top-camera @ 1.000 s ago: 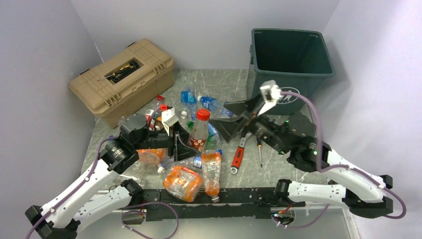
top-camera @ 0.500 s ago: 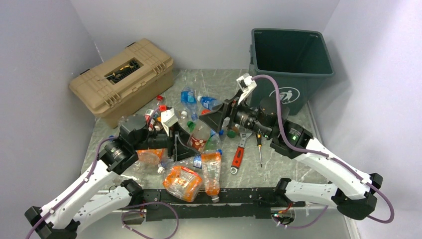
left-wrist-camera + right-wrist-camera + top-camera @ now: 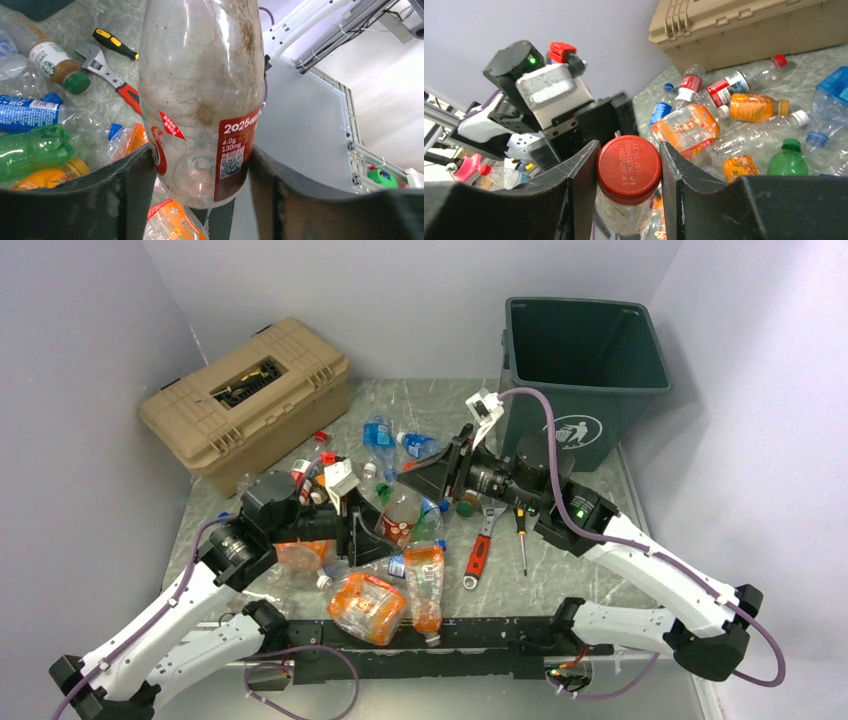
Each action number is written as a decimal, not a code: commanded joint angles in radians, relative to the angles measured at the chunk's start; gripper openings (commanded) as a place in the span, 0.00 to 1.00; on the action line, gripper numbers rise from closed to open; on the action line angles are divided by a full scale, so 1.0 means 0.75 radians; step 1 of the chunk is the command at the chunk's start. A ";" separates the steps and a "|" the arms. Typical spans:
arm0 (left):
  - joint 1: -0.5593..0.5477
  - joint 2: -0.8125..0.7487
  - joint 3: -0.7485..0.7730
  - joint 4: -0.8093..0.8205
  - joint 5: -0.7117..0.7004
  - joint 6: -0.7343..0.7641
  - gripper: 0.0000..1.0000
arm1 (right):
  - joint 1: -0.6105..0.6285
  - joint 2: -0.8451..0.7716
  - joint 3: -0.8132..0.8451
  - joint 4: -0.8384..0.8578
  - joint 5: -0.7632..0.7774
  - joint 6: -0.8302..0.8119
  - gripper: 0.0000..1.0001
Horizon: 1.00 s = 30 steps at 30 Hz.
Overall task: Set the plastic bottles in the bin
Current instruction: Pick up the plastic bottle at the center of the board.
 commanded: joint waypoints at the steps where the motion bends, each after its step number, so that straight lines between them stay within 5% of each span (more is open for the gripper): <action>1: -0.006 -0.066 0.019 0.028 -0.113 0.009 0.96 | -0.003 -0.066 -0.040 0.027 0.045 -0.028 0.00; 10: -0.006 -0.292 -0.029 -0.007 -0.476 0.010 1.00 | -0.003 -0.231 0.191 -0.269 0.483 -0.281 0.00; 17: -0.006 -0.434 -0.076 -0.031 -0.830 -0.067 0.99 | -0.003 -0.285 0.221 0.087 0.877 -0.509 0.00; 24: -0.004 -0.410 -0.055 -0.090 -0.881 -0.074 1.00 | -0.044 0.114 0.509 0.499 1.443 -1.170 0.00; 30: -0.005 -0.370 -0.034 -0.121 -0.885 -0.083 0.99 | -0.463 0.435 0.886 0.133 1.401 -0.856 0.00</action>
